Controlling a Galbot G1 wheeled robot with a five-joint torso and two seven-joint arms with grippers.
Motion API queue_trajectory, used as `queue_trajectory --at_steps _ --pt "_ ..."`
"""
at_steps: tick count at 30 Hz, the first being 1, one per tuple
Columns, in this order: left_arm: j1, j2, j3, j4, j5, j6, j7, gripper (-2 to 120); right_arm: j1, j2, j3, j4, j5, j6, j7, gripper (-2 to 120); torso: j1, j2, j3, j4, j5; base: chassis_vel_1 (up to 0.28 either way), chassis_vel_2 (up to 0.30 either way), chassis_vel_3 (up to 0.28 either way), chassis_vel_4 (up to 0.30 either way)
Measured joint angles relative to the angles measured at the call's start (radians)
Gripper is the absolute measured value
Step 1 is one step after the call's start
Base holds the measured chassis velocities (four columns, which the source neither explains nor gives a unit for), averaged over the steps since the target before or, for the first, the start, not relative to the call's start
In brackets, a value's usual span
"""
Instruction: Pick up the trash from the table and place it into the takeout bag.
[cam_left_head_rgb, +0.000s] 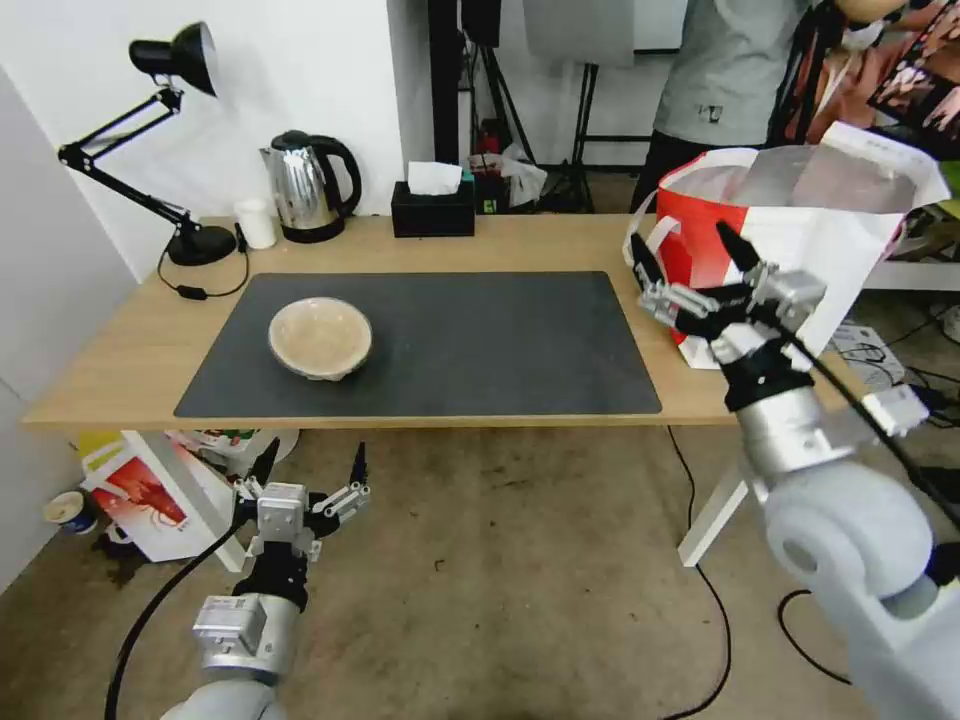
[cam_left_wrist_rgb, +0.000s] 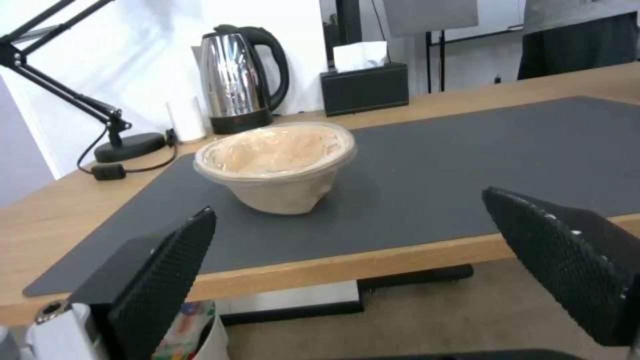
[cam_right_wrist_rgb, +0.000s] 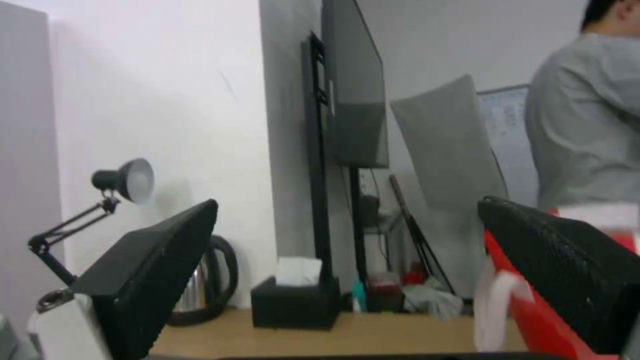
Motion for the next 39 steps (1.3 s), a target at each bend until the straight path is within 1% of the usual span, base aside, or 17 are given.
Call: queue_trajectory --at_steps 6,10,22,26,39 --pt "0.000 0.000 0.000 0.000 0.000 0.000 0.000 100 -0.079 0.044 -0.004 0.005 -0.064 0.028 0.008 100 0.000 0.000 0.000 0.0001 0.0001 0.000 0.000 0.000 0.000" --pt "0.000 0.000 0.000 0.000 0.000 0.000 0.000 100 -0.149 0.086 -0.027 -0.002 -0.133 0.059 0.007 100 0.000 0.000 0.000 -0.0001 0.0000 0.000 0.000 0.000 0.000" --pt "0.000 0.000 0.000 0.000 0.000 0.000 0.000 100 -0.231 0.141 -0.058 -0.021 -0.246 0.098 0.006 100 0.000 0.000 0.000 0.0001 0.0000 0.000 0.000 0.000 0.000" --pt "0.000 0.000 0.000 0.000 0.000 0.000 0.000 100 -0.254 0.153 -0.057 -0.031 -0.280 0.128 0.006 100 0.000 0.000 0.000 0.0000 0.0000 0.000 0.000 0.000 0.000" --pt "0.000 0.000 0.000 0.000 0.000 0.000 0.000 100 -0.296 0.151 -0.043 -0.031 -0.307 0.139 0.005 100 0.000 0.000 0.000 0.0000 0.0000 0.000 0.000 0.000 0.000"
